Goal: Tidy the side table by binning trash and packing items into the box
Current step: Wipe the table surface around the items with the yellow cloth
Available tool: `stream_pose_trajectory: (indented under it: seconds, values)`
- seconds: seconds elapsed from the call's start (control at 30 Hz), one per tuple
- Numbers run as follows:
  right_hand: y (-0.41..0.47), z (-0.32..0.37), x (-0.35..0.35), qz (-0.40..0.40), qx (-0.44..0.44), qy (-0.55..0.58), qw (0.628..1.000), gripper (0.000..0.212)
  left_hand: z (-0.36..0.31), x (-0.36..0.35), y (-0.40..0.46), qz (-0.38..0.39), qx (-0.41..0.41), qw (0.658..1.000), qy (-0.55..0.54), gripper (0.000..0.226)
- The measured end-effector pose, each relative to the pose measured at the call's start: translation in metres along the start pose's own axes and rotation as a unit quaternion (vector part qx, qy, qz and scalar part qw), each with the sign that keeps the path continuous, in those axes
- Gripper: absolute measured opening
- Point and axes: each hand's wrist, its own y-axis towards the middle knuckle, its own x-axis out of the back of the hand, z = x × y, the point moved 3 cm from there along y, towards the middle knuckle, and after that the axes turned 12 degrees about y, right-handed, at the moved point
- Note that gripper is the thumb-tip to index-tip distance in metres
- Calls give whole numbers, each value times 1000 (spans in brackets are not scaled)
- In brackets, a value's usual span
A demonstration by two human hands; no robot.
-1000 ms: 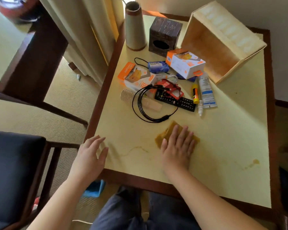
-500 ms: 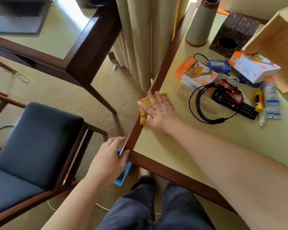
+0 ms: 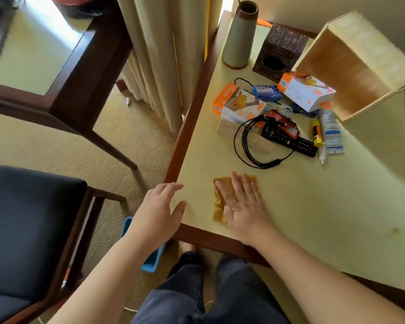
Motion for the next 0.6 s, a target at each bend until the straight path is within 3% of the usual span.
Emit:
stream_pose_trajectory:
  seconds: [0.07,0.17,0.2,0.3,0.37,0.47,0.5,0.53,0.6]
  values:
    - [-16,14,-15,-18,-48,42,998,66,-16,-10,7,6,-14,1000,11,50]
    - [-79,-7,-32,47,78,32,995,67,-32,-23,14,14,-33,999,22,49]
    - [-95,-42,-23,58,71,27,995,67,-38,-28,17,17,-39,999,26,48]
    - [-118,-172,21,4,-118,31,993,62,-59,-43,26,17,-52,997,46,49]
    - [-112,-238,50,-61,-277,94,954,62,-77,-54,31,16,-58,997,54,52]
    - [-84,-251,59,-149,-394,162,892,64,-102,-74,34,8,-53,997,64,54]
    - [-76,-233,55,-145,-388,157,896,65,-111,-81,34,1,-52,996,69,54]
    - [-72,-209,45,-126,-337,136,923,65,-121,-86,33,-4,-50,996,72,54]
    - [-90,-157,17,-42,-122,87,988,65,-140,-96,33,-9,-47,996,71,54]
